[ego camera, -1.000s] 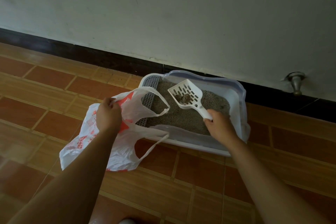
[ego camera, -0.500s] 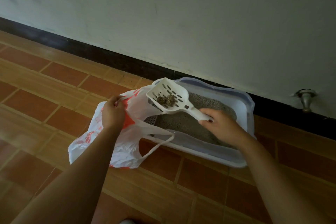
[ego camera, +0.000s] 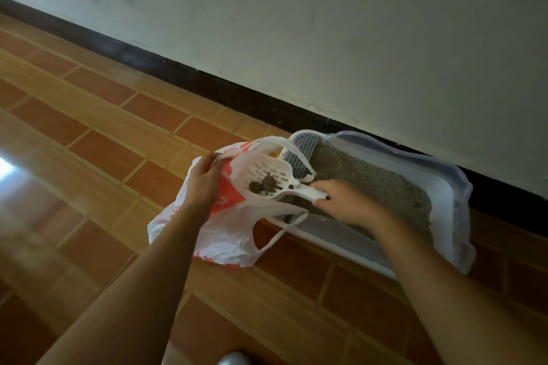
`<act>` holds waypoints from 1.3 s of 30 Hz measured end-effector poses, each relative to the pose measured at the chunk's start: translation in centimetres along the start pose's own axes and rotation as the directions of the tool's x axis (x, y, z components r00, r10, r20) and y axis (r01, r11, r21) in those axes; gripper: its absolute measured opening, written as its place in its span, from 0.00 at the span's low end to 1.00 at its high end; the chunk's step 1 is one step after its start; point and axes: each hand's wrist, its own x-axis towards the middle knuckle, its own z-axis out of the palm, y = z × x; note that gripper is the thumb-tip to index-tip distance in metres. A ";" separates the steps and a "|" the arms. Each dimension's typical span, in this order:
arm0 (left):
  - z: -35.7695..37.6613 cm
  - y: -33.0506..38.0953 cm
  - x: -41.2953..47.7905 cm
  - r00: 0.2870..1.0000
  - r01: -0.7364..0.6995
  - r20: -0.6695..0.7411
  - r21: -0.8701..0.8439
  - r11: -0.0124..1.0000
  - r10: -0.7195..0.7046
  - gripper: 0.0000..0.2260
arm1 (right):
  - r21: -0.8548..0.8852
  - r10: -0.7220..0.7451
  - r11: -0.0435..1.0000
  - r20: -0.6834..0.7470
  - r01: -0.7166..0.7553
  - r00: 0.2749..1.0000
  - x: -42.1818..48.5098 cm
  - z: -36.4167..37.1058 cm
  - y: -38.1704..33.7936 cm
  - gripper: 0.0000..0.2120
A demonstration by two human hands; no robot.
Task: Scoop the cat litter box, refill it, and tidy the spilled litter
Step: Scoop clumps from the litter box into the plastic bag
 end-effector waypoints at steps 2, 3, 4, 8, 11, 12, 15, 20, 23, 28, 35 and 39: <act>-0.4 0.0 -0.1 1.000 0.019 0.020 -0.032 0.999 -0.018 0.09 | -0.033 -0.023 0.999 0.021 0.024 1.000 1.1 0.3 -1.1 0.14; -0.7 -0.1 -0.1 1.000 0.015 0.019 -0.022 1.000 -0.014 0.09 | -0.049 -0.033 0.998 0.033 0.035 0.999 1.8 0.6 -1.7 0.13; -1.0 -0.1 -0.1 1.000 0.009 0.016 -0.017 1.000 -0.009 0.09 | -0.059 -0.041 0.997 0.041 0.044 0.998 2.4 0.8 -2.3 0.13; -2.0 -0.2 -0.2 0.998 0.039 0.046 -0.062 0.997 -0.036 0.09 | -0.127 -0.056 0.990 0.081 0.066 0.995 4.7 1.9 -4.5 0.11; -2.5 -0.1 -0.3 0.997 0.053 0.058 -0.080 0.995 -0.049 0.09 | -0.220 -0.076 0.971 0.087 0.094 0.993 5.9 2.5 -6.0 0.09; -2.6 0.0 -0.3 0.997 0.058 0.063 -0.091 0.994 -0.052 0.09 | -0.257 -0.083 0.961 0.072 0.099 0.994 6.2 2.7 -6.5 0.08; -3.1 -0.1 -0.2 0.997 0.058 0.061 -0.136 0.989 -0.050 0.09 | -0.388 -0.082 0.918 0.010 0.079 0.997 6.7 3.1 -7.5 0.07; -4.0 -0.5 0.0 0.998 0.060 0.026 -0.158 0.986 -0.056 0.10 | -0.619 -0.176 0.783 -0.125 0.062 0.976 6.8 3.5 -8.0 0.12; -4.2 -0.7 0.1 0.998 0.067 0.008 -0.144 0.987 -0.067 0.10 | -0.699 -0.219 0.712 -0.133 0.065 0.967 7.2 4.0 -8.2 0.14; -4.0 -0.5 0.1 0.996 0.087 -0.005 -0.153 0.984 -0.089 0.08 | -0.726 -0.277 0.684 -0.159 0.078 0.948 7.4 4.5 -8.5 0.11; -3.3 -0.1 0.2 0.992 0.112 -0.032 -0.177 0.978 -0.120 0.10 | -0.700 -0.374 0.692 -0.139 0.176 0.917 7.4 4.5 -8.8 0.08; -3.3 -0.1 0.4 0.990 0.117 -0.047 -0.204 0.972 -0.129 0.11 | -0.715 -0.434 0.666 -0.139 0.213 0.890 7.3 4.6 -8.9 0.08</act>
